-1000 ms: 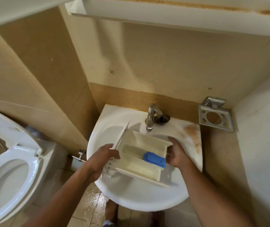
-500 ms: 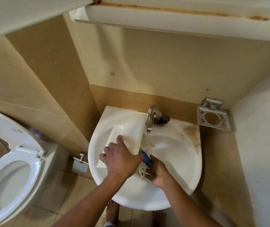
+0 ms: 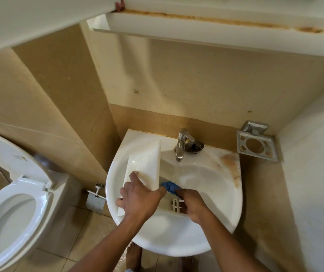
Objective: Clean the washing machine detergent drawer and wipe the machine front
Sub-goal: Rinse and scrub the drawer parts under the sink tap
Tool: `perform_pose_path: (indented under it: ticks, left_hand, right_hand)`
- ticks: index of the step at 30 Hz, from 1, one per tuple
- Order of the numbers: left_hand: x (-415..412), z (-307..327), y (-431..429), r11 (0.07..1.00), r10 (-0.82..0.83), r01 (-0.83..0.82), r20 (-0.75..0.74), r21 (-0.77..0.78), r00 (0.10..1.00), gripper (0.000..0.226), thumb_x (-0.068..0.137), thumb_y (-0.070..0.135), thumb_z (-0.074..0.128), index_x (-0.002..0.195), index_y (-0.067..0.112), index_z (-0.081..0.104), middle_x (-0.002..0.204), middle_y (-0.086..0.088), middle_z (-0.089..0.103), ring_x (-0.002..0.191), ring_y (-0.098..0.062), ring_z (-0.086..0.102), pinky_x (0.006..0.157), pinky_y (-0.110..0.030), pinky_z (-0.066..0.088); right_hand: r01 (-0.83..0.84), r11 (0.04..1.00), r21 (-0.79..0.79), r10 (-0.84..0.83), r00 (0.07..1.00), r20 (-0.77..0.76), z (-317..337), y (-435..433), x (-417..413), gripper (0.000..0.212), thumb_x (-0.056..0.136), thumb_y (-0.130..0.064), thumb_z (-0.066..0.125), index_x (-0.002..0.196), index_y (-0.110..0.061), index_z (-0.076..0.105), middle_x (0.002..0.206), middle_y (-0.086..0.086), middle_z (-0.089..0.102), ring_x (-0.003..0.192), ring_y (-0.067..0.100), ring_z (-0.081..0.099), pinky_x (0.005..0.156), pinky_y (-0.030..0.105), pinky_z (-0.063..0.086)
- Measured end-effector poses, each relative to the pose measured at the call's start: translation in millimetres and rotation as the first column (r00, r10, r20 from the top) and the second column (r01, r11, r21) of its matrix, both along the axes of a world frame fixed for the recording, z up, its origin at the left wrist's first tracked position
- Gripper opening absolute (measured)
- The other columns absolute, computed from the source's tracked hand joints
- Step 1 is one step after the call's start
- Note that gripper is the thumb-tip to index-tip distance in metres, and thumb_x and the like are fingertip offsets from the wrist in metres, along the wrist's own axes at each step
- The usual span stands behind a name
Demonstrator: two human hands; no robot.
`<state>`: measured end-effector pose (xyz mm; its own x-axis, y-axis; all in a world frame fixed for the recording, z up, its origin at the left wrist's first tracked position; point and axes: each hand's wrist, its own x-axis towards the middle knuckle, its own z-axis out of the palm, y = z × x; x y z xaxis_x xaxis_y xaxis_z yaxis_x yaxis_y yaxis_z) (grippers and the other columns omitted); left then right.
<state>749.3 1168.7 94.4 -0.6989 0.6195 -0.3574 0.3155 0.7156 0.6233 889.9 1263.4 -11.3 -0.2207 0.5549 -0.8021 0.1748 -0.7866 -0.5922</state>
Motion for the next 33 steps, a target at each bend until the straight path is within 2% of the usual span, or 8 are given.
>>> perform_pose_path:
  ticks: [6,9,13,16,18,21,27,33]
  left_hand:
    - [-1,-3,-15,0.996,0.091,-0.093,0.156,0.006,0.984,0.094,0.062,0.055,0.068,0.142,0.026,0.030,0.121,-0.002,0.054,0.115,-0.027,0.047,0.104,-0.054,0.033]
    - [2,-6,-21,0.992,0.123,-0.126,0.193,0.000,0.974,0.094,0.059,0.054,0.068,0.141,0.028,0.030,0.117,-0.001,0.054,0.112,-0.027,0.050,0.104,-0.052,0.037]
    - [0,-10,-25,0.982,0.174,-0.191,0.386,0.005,0.906,0.093,0.054,0.051,0.069,0.137,0.032,0.030,0.107,0.004,0.056,0.104,-0.029,0.058,0.097,-0.056,0.050]
    - [-3,-13,-30,0.959,0.237,-0.282,0.498,0.016,0.834,0.093,0.054,0.046,0.069,0.138,0.031,0.033,0.104,0.011,0.053,0.094,-0.020,0.059,0.077,-0.039,0.053]
    - [-6,-13,-33,0.939,0.267,-0.341,0.549,0.035,0.792,0.093,0.053,0.043,0.069,0.139,0.029,0.036,0.104,0.009,0.054,0.090,-0.016,0.058,0.062,-0.030,0.046]
    - [-8,-13,-36,0.921,0.297,-0.387,0.577,0.036,0.761,0.094,0.051,0.039,0.071,0.139,0.028,0.038,0.104,0.007,0.056,0.090,-0.015,0.058,0.059,-0.029,0.044]
    - [2,-6,-45,0.871,0.391,-0.491,0.592,0.008,0.704,0.104,0.053,0.044,0.075,0.146,0.021,0.034,0.110,0.002,0.053,0.094,-0.018,0.056,0.078,-0.041,0.053]
    - [12,6,-49,0.859,0.408,-0.512,0.631,-0.020,0.660,0.075,0.048,0.058,0.077,0.102,0.012,0.055,0.095,-0.007,0.069,0.088,-0.027,0.068,0.081,-0.050,0.060]
  right_hand:
    - [0.035,0.981,0.189,-0.085,0.961,0.264,-7,7,-2,0.019,0.073,-0.010,0.087,0.073,0.001,0.072,0.085,0.024,0.074,0.077,0.038,0.073,0.073,0.054,0.062]
    - [-0.022,0.981,0.194,-0.040,0.951,0.307,-3,8,-5,0.024,0.070,-0.012,0.089,0.077,0.002,0.070,0.088,0.024,0.073,0.082,0.041,0.073,0.075,0.059,0.060]
    - [-0.079,0.973,0.217,-0.002,0.937,0.349,3,11,-3,0.030,0.067,-0.021,0.091,0.067,-0.004,0.066,0.075,0.010,0.069,0.071,0.028,0.068,0.064,0.038,0.060]
    - [-0.222,0.908,0.356,0.044,0.894,0.446,9,6,-6,0.042,0.068,-0.026,0.089,0.055,-0.011,0.052,0.057,0.000,0.052,0.051,0.016,0.048,0.049,0.025,0.036]
    - [-0.242,0.893,0.379,0.044,0.885,0.463,10,4,-6,0.042,0.069,-0.025,0.088,0.059,-0.011,0.050,0.060,0.001,0.050,0.052,0.017,0.046,0.049,0.025,0.033]
    - [-0.152,0.937,0.313,0.030,0.932,0.362,15,5,-5,0.031,0.070,-0.018,0.089,0.072,-0.005,0.061,0.073,0.005,0.061,0.064,0.020,0.055,0.058,0.026,0.042]
    - [-0.381,0.908,0.176,0.312,0.893,0.325,38,28,-7,0.034,0.073,-0.014,0.087,0.090,0.005,0.064,0.092,0.015,0.071,0.081,0.027,0.070,0.065,0.032,0.054]
    - [-0.523,0.812,0.258,0.445,0.842,0.305,50,51,-7,0.033,0.080,-0.020,0.084,0.103,-0.003,0.068,0.099,0.010,0.074,0.088,0.020,0.065,0.074,0.033,0.052]
